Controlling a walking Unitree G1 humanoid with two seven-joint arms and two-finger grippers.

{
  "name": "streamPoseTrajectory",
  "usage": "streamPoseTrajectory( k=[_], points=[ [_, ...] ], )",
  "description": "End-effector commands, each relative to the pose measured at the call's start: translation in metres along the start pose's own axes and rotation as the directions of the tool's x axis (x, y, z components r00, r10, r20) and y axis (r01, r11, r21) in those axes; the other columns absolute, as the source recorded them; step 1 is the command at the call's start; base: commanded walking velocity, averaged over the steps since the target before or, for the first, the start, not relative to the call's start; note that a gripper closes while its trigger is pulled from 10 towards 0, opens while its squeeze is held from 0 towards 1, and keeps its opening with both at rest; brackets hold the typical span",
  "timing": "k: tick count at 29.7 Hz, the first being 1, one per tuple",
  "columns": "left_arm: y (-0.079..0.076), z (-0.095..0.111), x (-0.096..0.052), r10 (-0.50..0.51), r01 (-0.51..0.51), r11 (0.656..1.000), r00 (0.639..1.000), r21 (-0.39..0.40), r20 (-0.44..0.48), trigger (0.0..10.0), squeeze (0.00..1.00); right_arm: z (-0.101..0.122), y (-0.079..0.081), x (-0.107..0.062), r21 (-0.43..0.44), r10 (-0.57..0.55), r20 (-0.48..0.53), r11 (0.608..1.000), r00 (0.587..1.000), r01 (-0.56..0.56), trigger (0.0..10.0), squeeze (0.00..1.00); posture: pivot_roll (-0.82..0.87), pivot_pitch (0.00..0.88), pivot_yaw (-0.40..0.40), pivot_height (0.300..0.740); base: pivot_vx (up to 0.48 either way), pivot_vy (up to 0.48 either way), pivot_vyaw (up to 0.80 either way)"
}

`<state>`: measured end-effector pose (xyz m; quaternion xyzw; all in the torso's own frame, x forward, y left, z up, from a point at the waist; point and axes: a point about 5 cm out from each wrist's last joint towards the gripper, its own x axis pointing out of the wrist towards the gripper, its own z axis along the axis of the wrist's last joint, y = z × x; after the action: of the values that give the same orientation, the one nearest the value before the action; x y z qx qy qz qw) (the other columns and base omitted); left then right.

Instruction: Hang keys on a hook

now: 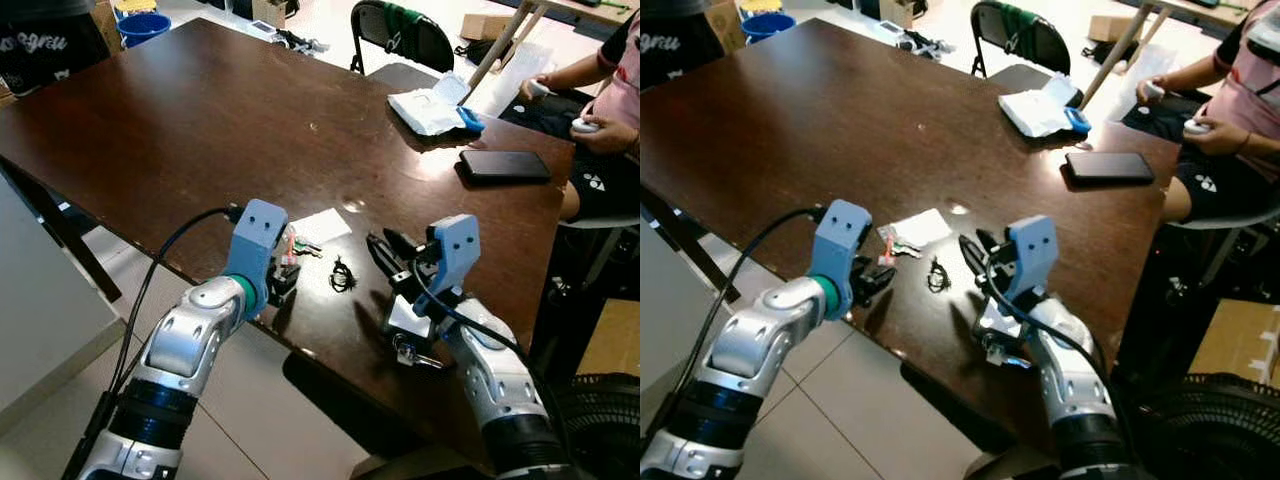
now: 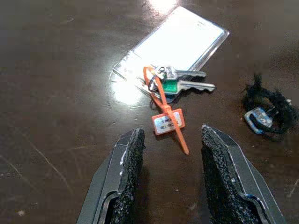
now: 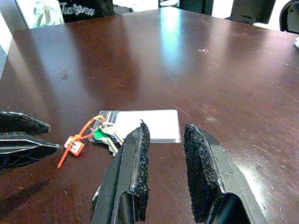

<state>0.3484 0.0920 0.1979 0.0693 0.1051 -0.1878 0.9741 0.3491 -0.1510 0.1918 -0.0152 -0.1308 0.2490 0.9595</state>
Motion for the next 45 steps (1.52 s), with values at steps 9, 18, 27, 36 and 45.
streamPoseTrajectory(
  k=[9, 18, 27, 36, 45],
  points=[
    [0.001, -0.016, 0.011, 0.230, -0.230, 0.973, 0.971, 0.018, -0.059, 10.0, 0.00, -0.008, 0.000, -0.004, 0.004, -0.006, -0.020, 1.000, 1.000, 0.006, 10.0, 0.00, 0.06, 0.199, 0.089, 0.740, 0.000, 0.000, 0.00],
    [-0.001, -0.014, 0.012, 0.230, -0.230, 0.973, 0.971, 0.013, -0.063, 10.0, 0.97, -0.009, -0.001, -0.004, 0.005, -0.008, -0.022, 1.000, 1.000, 0.008, 10.0, 0.00, 0.06, 0.202, 0.090, 0.740, 0.000, 0.000, 0.00],
    [-0.001, 0.011, 0.010, 0.199, -0.199, 0.978, 0.980, -0.061, -0.009, 10.0, 0.00, -0.006, -0.004, 0.000, 0.004, -0.018, -0.016, 1.000, 1.000, 0.018, 10.0, 0.00, 0.07, 0.207, 0.096, 0.740, 0.000, 0.000, 0.00],
    [-0.036, 0.031, 0.006, 0.031, -0.027, 0.992, 0.999, -0.120, 0.032, 10.0, 0.00, -0.011, -0.005, 0.001, 0.006, -0.014, -0.035, 1.000, 0.999, 0.014, 10.0, 0.00, 0.09, 0.209, 0.076, 0.740, 0.000, 0.000, 0.00],
    [-0.078, 0.006, 0.021, -0.007, 0.004, 0.997, 0.999, -0.073, -0.036, 10.0, 0.00, -0.013, -0.010, 0.006, -0.006, -0.011, -0.057, 1.000, 0.998, 0.011, 10.0, 0.00, 0.08, 0.201, 0.061, 0.740, 0.000, 0.000, 0.00]
  ],
)
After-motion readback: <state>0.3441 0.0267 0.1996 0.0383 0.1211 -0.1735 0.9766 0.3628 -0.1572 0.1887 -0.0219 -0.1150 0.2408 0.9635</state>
